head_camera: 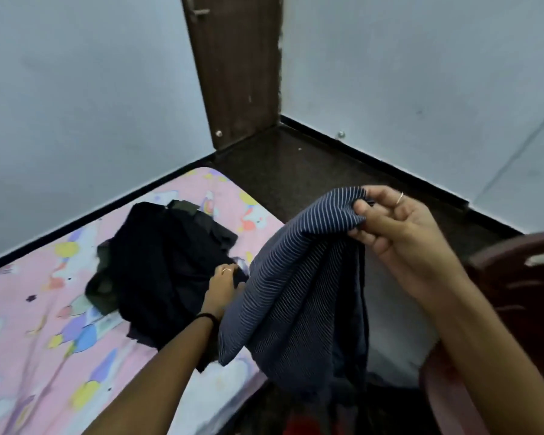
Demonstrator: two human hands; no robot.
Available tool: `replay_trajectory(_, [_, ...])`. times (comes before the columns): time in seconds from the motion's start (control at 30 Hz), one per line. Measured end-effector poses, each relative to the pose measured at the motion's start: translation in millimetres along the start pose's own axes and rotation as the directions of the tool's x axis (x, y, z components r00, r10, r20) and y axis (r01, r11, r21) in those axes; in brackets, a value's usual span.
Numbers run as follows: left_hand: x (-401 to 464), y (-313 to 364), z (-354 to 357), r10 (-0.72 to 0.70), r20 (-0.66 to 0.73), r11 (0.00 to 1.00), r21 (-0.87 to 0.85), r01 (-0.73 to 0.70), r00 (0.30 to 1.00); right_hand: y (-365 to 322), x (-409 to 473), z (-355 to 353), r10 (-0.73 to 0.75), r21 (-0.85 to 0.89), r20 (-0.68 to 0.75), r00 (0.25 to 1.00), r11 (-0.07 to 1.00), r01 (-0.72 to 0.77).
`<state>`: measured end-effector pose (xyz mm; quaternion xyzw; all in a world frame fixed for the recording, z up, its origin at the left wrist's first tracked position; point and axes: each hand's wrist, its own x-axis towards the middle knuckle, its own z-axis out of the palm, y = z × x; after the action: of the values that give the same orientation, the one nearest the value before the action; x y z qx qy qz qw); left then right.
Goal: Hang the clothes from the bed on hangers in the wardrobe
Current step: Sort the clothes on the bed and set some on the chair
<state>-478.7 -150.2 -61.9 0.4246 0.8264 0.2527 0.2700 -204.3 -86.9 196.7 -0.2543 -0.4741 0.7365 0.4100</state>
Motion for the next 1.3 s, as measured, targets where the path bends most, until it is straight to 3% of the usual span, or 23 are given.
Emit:
replay_trajectory(0.2, [1.3, -70.9, -91.7, -0.22, -0.119, 0.966, 0.108, 0.233, 0.968, 68.2, 111.1, 59.7, 0.173, 0.147, -0.18, 0.968, 0.978, -0.147])
replay_trajectory(0.37, [27.2, -94.2, -123.6, -0.309, -0.182, 0.95, -0.013, 0.312, 0.934, 151.6, 228.8, 103.2, 0.391, 0.255, -0.205, 0.897, 0.906, -0.337])
replay_trajectory(0.53, [54.9, -108.4, -130.9, -0.398, -0.205, 0.917, -0.081, 0.39, 0.894, 237.9, 315.8, 131.2, 0.562, -0.058, -0.153, 0.813, 0.816, -0.575])
replay_trajectory(0.67, [80.5, -117.9, -137.5, -0.462, -0.243, 0.887, -0.098, 0.452, 0.853, 271.7, 364.2, 137.9, 0.649, -0.312, -0.075, 0.757, 0.706, -0.636])
replay_trajectory(0.8, [101.3, -117.4, -134.1, -0.498, -0.228, 0.864, -0.052, 0.501, 0.837, 299.9, 377.5, 125.5, 0.74, -0.452, -0.055, 0.67, 0.58, -0.678])
replay_trajectory(0.97, [122.6, -94.9, -118.6, -0.457, -0.149, 0.883, 0.044, 0.468, 0.877, 308.2, 361.7, 83.6, 0.821, -0.541, -0.085, 0.564, 0.437, -0.718])
replay_trajectory(1.13, [135.9, -68.3, -110.2, -0.317, -0.069, 0.935, 0.142, 0.324, 0.946, 290.6, 340.0, 47.0, 0.775, -0.538, -0.17, 0.609, 0.445, -0.716])
replay_trajectory(1.3, [120.0, -43.3, -102.3, -0.237, 0.048, 0.938, 0.27, 0.216, 0.97, 257.1, 271.7, 35.8, 0.674, -0.49, -0.215, 0.706, 0.551, -0.675])
